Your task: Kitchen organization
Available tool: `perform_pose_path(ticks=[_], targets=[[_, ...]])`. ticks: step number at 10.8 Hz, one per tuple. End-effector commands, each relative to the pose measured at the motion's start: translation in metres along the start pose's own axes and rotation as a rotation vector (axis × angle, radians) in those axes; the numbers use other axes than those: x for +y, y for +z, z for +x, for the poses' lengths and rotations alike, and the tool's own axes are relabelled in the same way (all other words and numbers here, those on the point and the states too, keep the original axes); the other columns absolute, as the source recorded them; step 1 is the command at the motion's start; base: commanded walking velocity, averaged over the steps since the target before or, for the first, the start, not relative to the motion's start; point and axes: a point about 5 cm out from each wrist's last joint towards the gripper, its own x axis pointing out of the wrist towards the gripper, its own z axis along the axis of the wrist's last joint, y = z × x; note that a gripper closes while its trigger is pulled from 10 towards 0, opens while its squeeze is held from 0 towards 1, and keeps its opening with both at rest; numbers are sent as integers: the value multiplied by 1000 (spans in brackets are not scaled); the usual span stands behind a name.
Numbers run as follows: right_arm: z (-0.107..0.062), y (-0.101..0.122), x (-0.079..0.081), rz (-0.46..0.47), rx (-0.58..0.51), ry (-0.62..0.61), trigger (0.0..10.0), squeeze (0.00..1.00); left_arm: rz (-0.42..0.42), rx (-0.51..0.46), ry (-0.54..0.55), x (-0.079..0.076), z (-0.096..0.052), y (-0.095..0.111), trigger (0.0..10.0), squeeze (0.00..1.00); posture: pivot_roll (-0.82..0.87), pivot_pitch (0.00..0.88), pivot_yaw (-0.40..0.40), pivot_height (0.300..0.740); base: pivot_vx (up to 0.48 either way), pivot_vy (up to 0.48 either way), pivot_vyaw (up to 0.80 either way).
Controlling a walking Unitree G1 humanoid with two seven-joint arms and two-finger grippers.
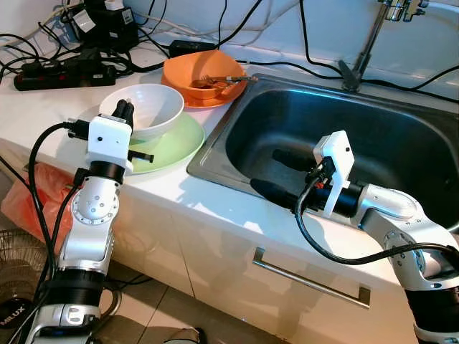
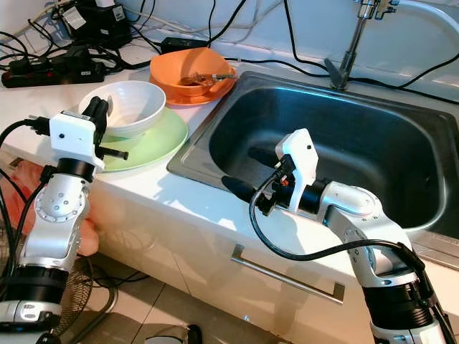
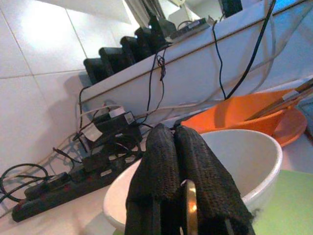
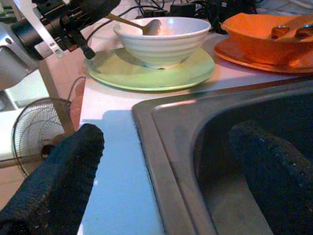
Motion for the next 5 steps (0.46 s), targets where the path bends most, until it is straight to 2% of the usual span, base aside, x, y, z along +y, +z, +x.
perform_pose_path(ticks=[1, 5], targets=[[0, 3, 2, -14, -7, 2, 10000, 0, 3, -16, -7, 2, 3, 2, 0, 0, 30, 62, 38, 740, 0, 0, 0], [0, 4, 0, -20, -13, -20, 10000, 0, -3, -36, -6, 2, 5, 4, 0, 0, 28, 59, 39, 740, 0, 0, 0]])
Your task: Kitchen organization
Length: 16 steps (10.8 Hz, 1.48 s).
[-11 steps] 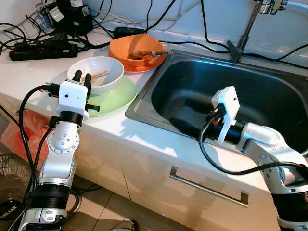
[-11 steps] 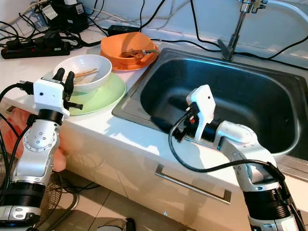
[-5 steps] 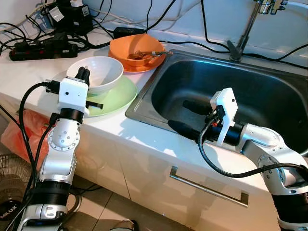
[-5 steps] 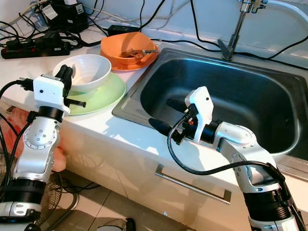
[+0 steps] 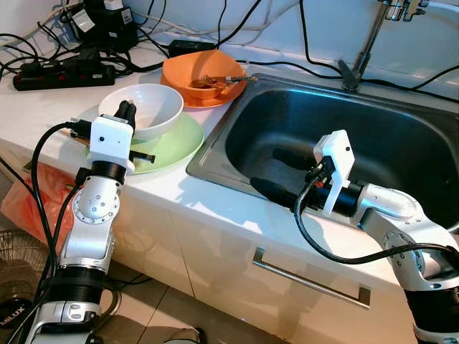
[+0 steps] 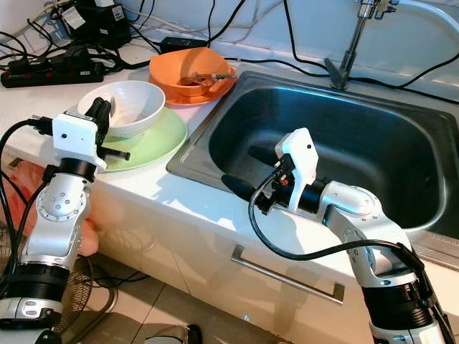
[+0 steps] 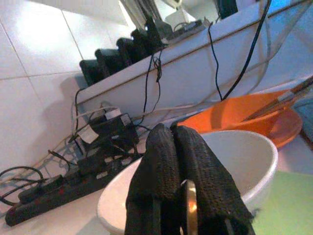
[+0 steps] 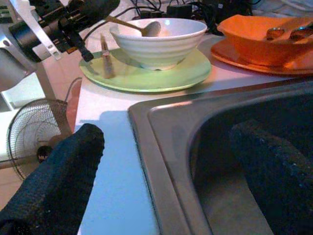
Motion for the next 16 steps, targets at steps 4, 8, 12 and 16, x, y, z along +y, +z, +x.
perform_pose_path(ticks=[4, 8, 12, 16], targets=[[1, 4, -4, -20, -25, -38, 10000, 0, -53, -163, -31, -13, 16, 38, 0, 0, 26, 50, 37, 740, 0, 0, 0], [4, 12, -21, 65, -121, -197, 10000, 0, -300, -314, -176, -53, 32, 89, 0, 0, 22, 46, 37, 740, 0, 0, 0], [7, 23, -45, 328, -318, -415, 10000, 0, -1144, -108, -331, -94, 58, 97, 0, 0, 6, 33, 42, 740, 0, 0, 0], [12, 28, -46, 464, -398, -438, 10000, 0, -1775, 23, -419, -116, 56, 96, 0, 0, -1, 35, 49, 740, 0, 0, 0]])
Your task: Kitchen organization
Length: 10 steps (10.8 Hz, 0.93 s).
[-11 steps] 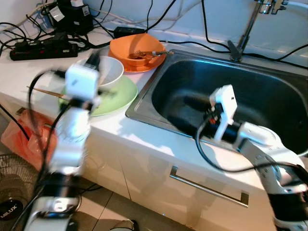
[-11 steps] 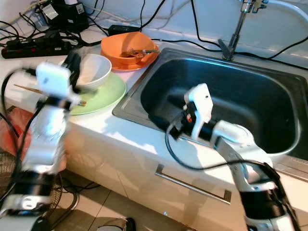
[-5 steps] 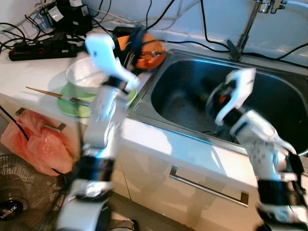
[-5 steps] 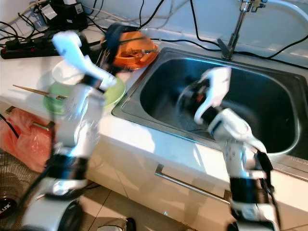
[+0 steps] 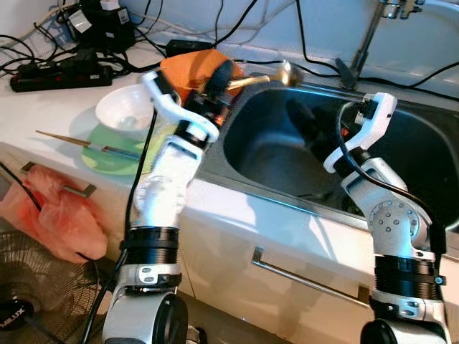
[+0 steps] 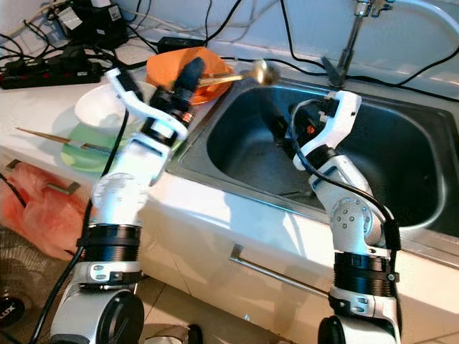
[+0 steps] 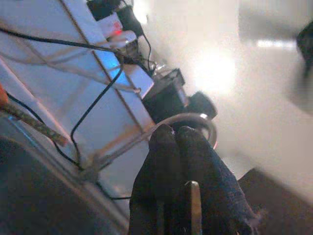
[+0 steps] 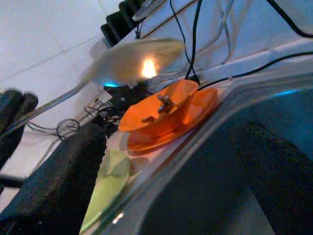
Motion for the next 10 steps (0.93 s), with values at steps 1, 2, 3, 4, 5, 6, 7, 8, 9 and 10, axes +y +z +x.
perform_pose_path(ticks=[1, 2, 3, 4, 5, 6, 7, 8, 9, 10], targets=[[2, 5, 2, 16, -12, 0, 10000, 0, -136, 19, -46, -13, 12, -19, 0, 0, -1, 36, 49, 740, 0, 0, 0], [3, 5, 3, 43, -16, 5, 10000, 0, -185, 37, -37, -7, 9, -19, 0, 0, -2, 38, 51, 740, 0, 0, 0], [3, 5, 4, 58, -18, 8, 10000, 0, -196, 63, -29, -3, 7, -21, 0, 0, -3, 39, 52, 740, 0, 0, 0], [5, 6, 6, 81, -25, 14, 10000, 0, -211, 75, -21, 0, 5, -25, 0, 0, -4, 40, 53, 740, 0, 0, 0], [6, 6, 9, 127, -31, 27, 10000, 0, -236, 87, -20, 0, 5, -29, 0, 0, -5, 42, 54, 740, 0, 0, 0], [8, 6, 13, 177, -38, 45, 10000, 0, -249, 101, -24, -1, 6, -33, 0, 0, -7, 41, 54, 740, 0, 0, 0], [10, 6, 15, 220, -45, 56, 10000, 0, -262, 120, -35, -3, 6, -35, 0, 0, -7, 43, 56, 740, 0, 0, 0], [11, 6, 18, 259, -49, 70, 10000, 0, -270, 132, -37, -3, 7, -38, 0, 0, -7, 44, 57, 740, 0, 0, 0], [12, 6, 19, 275, -51, 77, 10000, 0, -275, 136, -35, -3, 8, -40, 0, 0, -7, 44, 58, 740, 0, 0, 0], [15, 5, 21, 297, -53, 81, 10000, 0, -288, 150, -38, -4, 8, -44, 0, 0, -7, 44, 58, 740, 0, 0, 0]])
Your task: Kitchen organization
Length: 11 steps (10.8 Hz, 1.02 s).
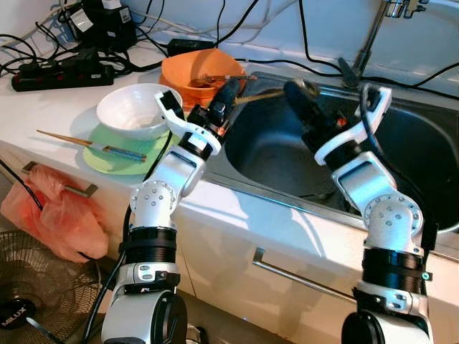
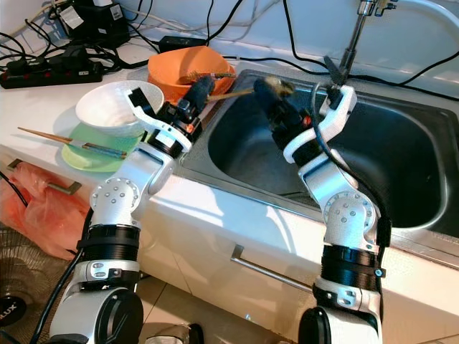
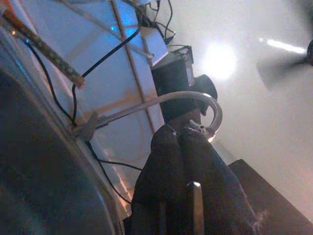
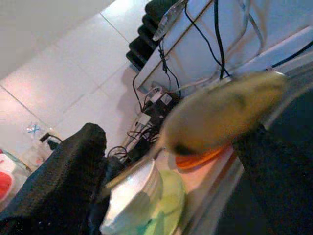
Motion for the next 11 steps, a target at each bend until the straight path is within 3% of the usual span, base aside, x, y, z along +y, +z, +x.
perform_pose_path(ticks=[1, 4, 5, 11], targets=[[3, 0, 1, 23, -1, 4, 10000, 0, -101, 54, -89, -16, 18, -32, 0, 0, -7, 44, 59, 740, 0, 0, 0], [7, -2, 4, 68, -11, 12, 10000, 0, -118, 87, -113, -19, 18, -45, 0, 0, -6, 45, 61, 740, 0, 0, 0], [8, -3, 4, 75, -18, 11, 235, 0, -120, 91, -117, -20, 18, -47, 0, 0, -5, 47, 61, 740, 0, 0, 0], [7, 6, -2, 85, -67, -17, 0, 0, -119, 77, -91, -15, 16, -46, 0, 0, -11, 52, 58, 740, 0, 0, 0]])
